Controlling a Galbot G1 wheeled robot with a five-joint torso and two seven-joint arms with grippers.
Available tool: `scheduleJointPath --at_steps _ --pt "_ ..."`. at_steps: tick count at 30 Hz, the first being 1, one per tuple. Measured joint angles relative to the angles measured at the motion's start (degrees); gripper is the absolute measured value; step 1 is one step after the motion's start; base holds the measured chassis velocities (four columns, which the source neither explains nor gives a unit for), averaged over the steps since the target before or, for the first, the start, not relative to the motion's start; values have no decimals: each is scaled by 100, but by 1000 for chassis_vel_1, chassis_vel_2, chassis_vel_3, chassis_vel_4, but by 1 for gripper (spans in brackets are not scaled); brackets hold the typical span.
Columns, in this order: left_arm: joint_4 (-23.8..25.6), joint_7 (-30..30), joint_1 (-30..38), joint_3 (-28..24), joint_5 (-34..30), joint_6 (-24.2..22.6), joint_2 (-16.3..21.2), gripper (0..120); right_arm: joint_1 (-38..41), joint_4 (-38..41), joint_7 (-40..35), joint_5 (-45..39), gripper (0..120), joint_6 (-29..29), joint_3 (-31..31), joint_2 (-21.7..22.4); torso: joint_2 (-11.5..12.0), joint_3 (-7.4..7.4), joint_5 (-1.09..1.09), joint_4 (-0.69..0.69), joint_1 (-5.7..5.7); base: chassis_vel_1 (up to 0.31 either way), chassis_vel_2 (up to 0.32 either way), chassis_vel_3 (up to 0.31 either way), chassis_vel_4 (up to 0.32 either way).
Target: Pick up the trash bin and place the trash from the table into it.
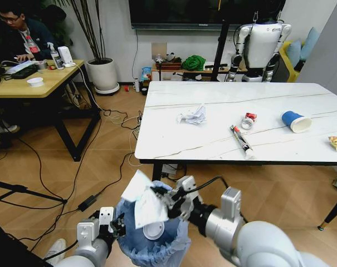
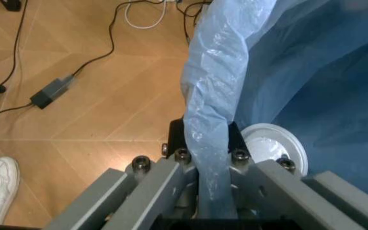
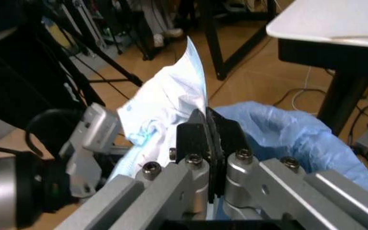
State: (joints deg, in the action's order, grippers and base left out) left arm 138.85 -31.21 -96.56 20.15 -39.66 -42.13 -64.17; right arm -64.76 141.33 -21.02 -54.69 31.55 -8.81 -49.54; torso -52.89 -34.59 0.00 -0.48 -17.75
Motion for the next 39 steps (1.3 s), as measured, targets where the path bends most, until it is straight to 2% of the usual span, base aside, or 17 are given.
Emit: scheduleJointPath --at_steps 2,5,7,8,9,11,13,15,18,19,22,23,26,30,39 --pt "5 -1 1 0 0 0 -2 0 -6 -40 -11 24 0 22 -24 -3 0 0 0 0 0 0 0 0 0" --pt "19 -1 5 2 2 0 -6 0 -28 -136 -23 103 12 31 -92 -14 0 0 0 0 0 0 0 0 0" --pt "22 -1 5 4 2 0 -7 0 -34 -160 -25 128 15 31 -109 -19 0 0 0 0 0 0 0 0 0" --pt "29 -2 3 9 2 0 -7 0 -49 -211 -27 186 26 27 -118 -26 0 0 0 0 0 0 0 0 0" --pt "34 -2 2 13 2 0 -7 0 -58 -231 -30 194 31 20 -118 -29 0 0 0 0 0 0 0 0 0" --pt "37 -2 1 16 2 0 -7 0 -62 -232 -37 193 34 16 -111 -33 0 0 0 0 0 0 0 0 0" --pt "44 -2 -2 18 2 0 -9 0 -66 -231 -52 159 46 20 -77 -52 0 0 0 0 0 0 0 0 0" --pt "45 -2 -5 18 2 0 -9 0 -76 -230 -57 149 50 23 -62 -58 0 0 0 0 0 0 0 0 0" --pt "63 -2 -14 25 3 0 -5 0 -172 -221 -62 161 63 24 -40 -66 0 0 0 0 0 0 0 0 0" --pt "63 -2 -14 25 3 0 -5 0 -172 -221 -62 161 63 24 -40 -66 0 0 0 0 0 0 0 0 0" --pt "83 2 -27 49 5 0 8 0 -229 -190 -64 168 79 24 27 -74 0 0 0 0 0 0 0 0 0" --pt "83 2 -27 49 5 0 8 0 -229 -190 -64 168 79 24 27 -74 0 0 0 0 0 0 0 0 0" --pt "96 4 -45 52 16 0 5 0 -236 -164 -65 164 94 23 126 -77 0 0 0 0 0 0 0 0 0" --pt "106 11 -61 51 35 0 0 0 -271 -147 -66 163 100 22 212 -62 0 0 0 0 0 0 0 0 0" --pt "150 41 -91 53 68 0 -5 0 -443 -177 -65 258 100 -10 328 -14 0 0 0 0 0 0 0 0 0"
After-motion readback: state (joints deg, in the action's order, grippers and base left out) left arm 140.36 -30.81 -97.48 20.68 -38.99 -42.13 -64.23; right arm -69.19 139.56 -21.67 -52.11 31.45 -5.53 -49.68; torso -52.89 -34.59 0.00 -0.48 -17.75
